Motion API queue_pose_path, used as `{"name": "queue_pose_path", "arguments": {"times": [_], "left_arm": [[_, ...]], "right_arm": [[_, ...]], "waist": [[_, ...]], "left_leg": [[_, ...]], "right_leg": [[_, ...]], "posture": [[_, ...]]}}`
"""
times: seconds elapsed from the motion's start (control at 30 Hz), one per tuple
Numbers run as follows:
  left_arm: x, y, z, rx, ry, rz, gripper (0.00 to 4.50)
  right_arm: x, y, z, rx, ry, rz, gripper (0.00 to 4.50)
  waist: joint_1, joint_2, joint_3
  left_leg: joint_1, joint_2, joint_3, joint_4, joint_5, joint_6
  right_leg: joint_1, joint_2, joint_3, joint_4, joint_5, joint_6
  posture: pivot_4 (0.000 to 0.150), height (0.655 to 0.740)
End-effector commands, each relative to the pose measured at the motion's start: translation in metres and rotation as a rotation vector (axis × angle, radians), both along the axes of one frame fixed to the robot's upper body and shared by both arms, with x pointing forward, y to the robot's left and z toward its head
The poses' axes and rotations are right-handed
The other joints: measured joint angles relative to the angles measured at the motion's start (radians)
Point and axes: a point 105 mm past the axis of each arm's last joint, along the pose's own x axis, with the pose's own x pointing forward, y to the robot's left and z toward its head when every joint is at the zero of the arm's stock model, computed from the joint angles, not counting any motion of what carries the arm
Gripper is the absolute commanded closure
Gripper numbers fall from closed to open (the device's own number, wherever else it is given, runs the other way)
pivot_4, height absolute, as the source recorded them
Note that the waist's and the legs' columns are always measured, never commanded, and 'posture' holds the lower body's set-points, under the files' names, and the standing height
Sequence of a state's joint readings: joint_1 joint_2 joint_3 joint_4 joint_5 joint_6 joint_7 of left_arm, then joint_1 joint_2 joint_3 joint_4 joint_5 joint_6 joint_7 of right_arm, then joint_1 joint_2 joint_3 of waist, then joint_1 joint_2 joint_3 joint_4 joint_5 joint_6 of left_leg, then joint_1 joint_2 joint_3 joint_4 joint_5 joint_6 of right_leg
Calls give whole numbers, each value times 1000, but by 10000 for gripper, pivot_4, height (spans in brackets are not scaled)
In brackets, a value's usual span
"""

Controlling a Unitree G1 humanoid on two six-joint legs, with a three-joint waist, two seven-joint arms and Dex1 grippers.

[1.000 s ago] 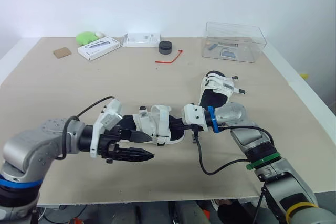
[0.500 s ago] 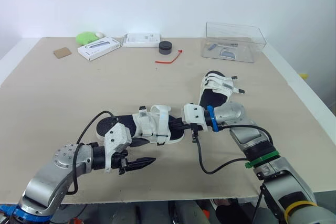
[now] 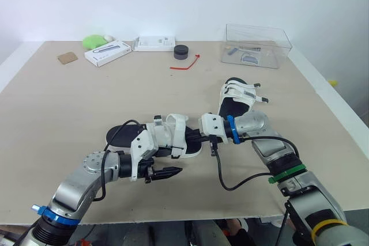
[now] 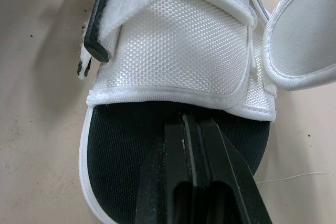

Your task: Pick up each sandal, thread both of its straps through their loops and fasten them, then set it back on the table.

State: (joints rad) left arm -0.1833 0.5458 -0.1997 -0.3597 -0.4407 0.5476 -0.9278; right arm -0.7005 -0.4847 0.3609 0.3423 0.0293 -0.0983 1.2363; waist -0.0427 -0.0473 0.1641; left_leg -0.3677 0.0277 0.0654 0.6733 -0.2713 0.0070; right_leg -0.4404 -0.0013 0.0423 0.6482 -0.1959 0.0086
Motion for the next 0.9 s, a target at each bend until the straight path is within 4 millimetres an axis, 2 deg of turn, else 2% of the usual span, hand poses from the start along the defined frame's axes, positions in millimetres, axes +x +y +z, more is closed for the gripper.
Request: {"name": "queue_pose_path", "arguments": {"times": [0.03, 0.2, 0.27, 0.33, 0.43, 0.47, 0.6, 0.9], "left_arm": [[2, -5, 9, -16, -18, -32, 14829], [-2, -5, 7, -18, 25, -65, 14829], [0, -5, 5, -17, 41, -64, 18783], [0, -4, 5, -14, 43, -63, 26287], [-2, -2, 6, -10, 21, -73, 40338], [-3, 0, 6, -3, 7, -79, 43223], [-14, 7, 10, -7, -23, -97, 43223], [-67, 24, 10, 59, -4, -270, 43223]], "right_arm": [[0, -6, -12, -58, 23, -15, 45000], [-2, -6, -13, -59, 24, -13, 45000], [-2, -7, -13, -60, 25, -13, 45000], [-3, -7, -13, -61, 26, -13, 45000], [-3, -8, -13, -64, 24, -16, 45000], [-3, -9, -14, -66, 24, -16, 45000], [-5, -9, -15, -65, 28, -17, 45000], [-6, -9, -17, -67, 31, -13, 45000]], "waist": [[0, 0, 0], [0, 0, 0], [0, 0, 0], [0, 0, 0], [0, 0, 0], [0, 0, 0], [0, 0, 0], [0, 0, 0]], "left_leg": [[0, 0, 0, 0, 0, 0], [0, 0, 0, 0, 0, 0], [0, 0, 0, 0, 0, 0], [0, 0, 0, 0, 0, 0], [0, 0, 0, 0, 0, 0], [0, 0, 0, 0, 0, 0], [0, 0, 0, -1, 0, 0], [-1, 1, -1, -1, -3, 1]], "right_leg": [[0, 0, 0, 0, 0, 0], [0, 0, 0, 0, 0, 0], [0, 0, 0, 0, 0, 0], [0, 0, 0, 0, 0, 0], [0, 0, 0, 0, 0, 0], [0, 0, 0, 0, 0, 0], [0, 0, 0, 0, -1, 0], [-1, -3, -2, -1, -5, -3]], "posture": [[1500, 7400], [1500, 7400], [1500, 7400], [1500, 7400], [1500, 7400], [1500, 7400], [1500, 7400], [1500, 7400]]}}
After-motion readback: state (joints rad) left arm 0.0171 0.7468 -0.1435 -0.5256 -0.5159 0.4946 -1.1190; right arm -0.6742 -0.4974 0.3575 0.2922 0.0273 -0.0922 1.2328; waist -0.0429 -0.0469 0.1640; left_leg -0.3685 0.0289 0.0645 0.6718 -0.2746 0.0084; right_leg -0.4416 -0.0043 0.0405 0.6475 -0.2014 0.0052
